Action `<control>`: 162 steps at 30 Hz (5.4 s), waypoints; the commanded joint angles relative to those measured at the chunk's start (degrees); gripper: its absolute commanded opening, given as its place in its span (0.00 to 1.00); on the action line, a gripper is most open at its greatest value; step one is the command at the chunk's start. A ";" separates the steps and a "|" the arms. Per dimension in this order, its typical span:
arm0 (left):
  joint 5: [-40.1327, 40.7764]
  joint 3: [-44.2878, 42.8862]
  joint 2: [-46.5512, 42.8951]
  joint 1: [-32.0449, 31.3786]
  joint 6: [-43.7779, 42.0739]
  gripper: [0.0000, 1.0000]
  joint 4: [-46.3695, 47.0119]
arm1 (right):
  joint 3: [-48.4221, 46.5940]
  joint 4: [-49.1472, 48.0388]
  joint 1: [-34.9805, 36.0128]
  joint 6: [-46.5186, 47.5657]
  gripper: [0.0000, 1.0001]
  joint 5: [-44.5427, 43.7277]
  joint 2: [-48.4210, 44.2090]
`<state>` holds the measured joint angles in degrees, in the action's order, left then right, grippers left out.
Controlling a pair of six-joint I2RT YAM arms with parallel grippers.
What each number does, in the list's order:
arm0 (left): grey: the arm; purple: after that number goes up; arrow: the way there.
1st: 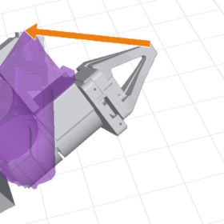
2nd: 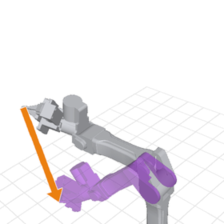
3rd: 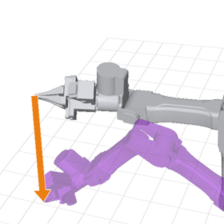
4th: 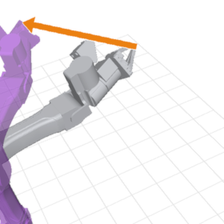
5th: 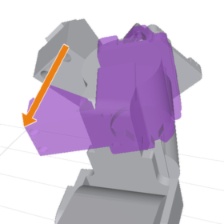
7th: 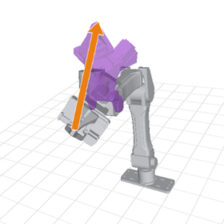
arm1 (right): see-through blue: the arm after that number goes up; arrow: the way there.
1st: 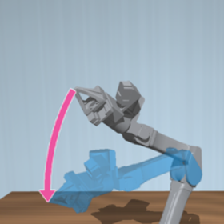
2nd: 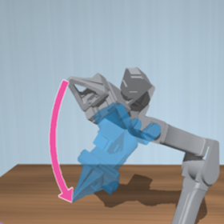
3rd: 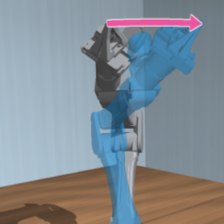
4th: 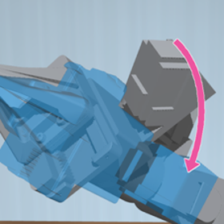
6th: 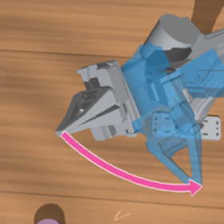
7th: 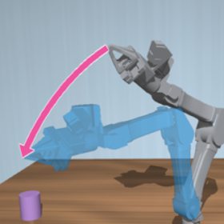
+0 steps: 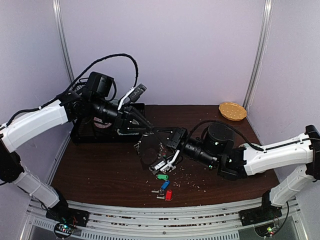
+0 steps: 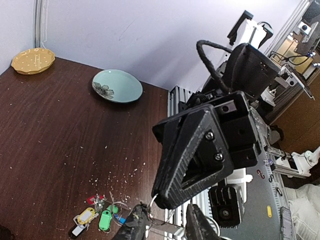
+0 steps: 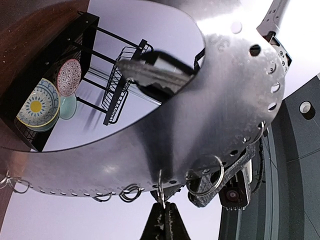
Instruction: Put the keys on the keyring
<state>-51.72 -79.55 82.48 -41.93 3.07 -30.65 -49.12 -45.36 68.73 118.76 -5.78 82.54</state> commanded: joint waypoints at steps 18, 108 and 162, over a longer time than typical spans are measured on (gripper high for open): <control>-2.74 4.57 -0.95 1.11 5.11 0.33 9.70 | -0.01 -2.64 0.34 -2.17 0.00 -2.46 -1.34; 50.53 -1.15 -11.22 -18.89 -27.37 0.00 -3.77 | -15.95 20.91 -12.78 -112.25 0.19 39.19 4.39; 29.51 29.49 -22.79 -10.79 -14.15 0.26 43.08 | -5.80 -3.88 -11.25 -119.11 0.00 41.17 0.34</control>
<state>-23.73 -46.57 57.19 -52.03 -9.08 12.84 -53.30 -45.50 57.14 0.86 35.99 82.76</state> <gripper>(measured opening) 0.271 0.016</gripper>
